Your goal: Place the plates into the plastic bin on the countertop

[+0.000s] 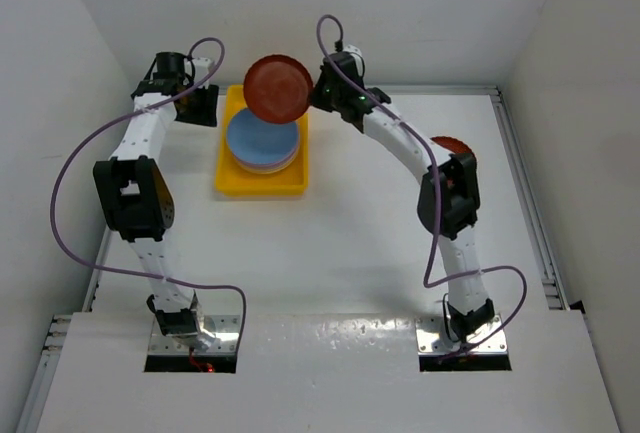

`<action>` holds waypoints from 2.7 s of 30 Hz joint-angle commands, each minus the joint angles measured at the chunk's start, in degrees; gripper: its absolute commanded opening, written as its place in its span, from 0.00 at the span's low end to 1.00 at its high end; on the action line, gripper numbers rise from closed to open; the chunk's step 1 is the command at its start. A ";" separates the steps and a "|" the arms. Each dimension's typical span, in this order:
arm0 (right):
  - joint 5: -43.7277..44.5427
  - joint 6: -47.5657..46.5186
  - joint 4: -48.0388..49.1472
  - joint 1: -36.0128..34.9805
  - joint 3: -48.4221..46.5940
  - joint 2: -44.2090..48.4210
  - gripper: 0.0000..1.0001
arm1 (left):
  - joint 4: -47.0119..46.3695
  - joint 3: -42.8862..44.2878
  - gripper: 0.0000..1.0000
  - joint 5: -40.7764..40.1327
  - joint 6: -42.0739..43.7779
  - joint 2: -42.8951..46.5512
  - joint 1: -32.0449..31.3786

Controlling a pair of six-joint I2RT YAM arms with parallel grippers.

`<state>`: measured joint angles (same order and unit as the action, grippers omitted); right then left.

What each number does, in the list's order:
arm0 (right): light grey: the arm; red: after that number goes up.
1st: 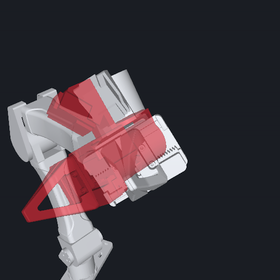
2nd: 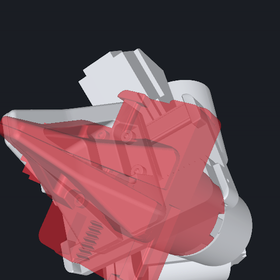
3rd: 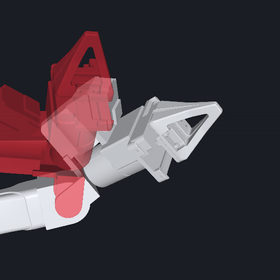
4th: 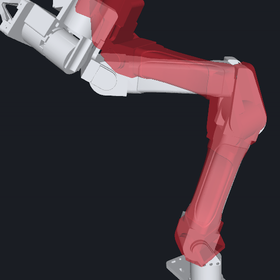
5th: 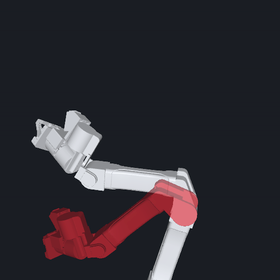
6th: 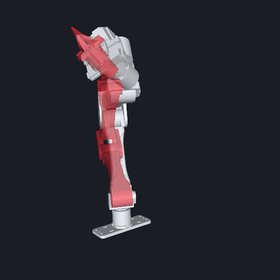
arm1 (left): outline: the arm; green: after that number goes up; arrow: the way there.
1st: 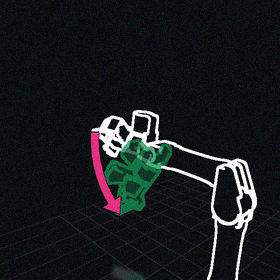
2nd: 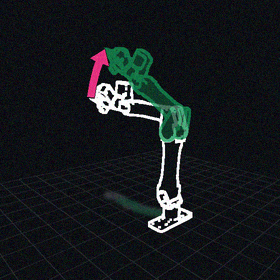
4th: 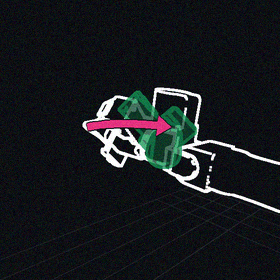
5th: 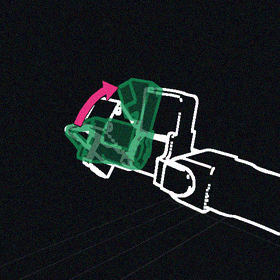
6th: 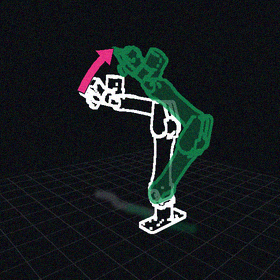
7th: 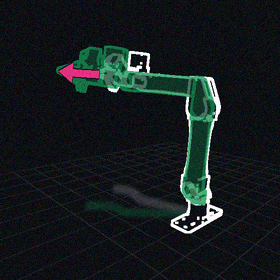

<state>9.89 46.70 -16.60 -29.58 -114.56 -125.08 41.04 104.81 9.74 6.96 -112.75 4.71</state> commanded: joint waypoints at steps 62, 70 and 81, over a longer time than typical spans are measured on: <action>-6.46 -4.69 -7.76 43.47 51.28 26.22 0.61 | -2.28 4.08 0.60 6.17 0.24 3.23 -0.84; -4.17 -1.44 -4.14 43.73 46.90 19.70 0.58 | -2.28 1.18 0.61 3.72 1.30 5.08 -1.37; -1.63 4.10 -10.50 44.35 40.90 9.15 0.40 | -2.28 0.57 0.61 3.09 1.83 6.14 -1.37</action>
<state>7.44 48.34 -26.20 14.37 -74.17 -115.00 39.75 105.45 13.06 8.38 -109.86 3.73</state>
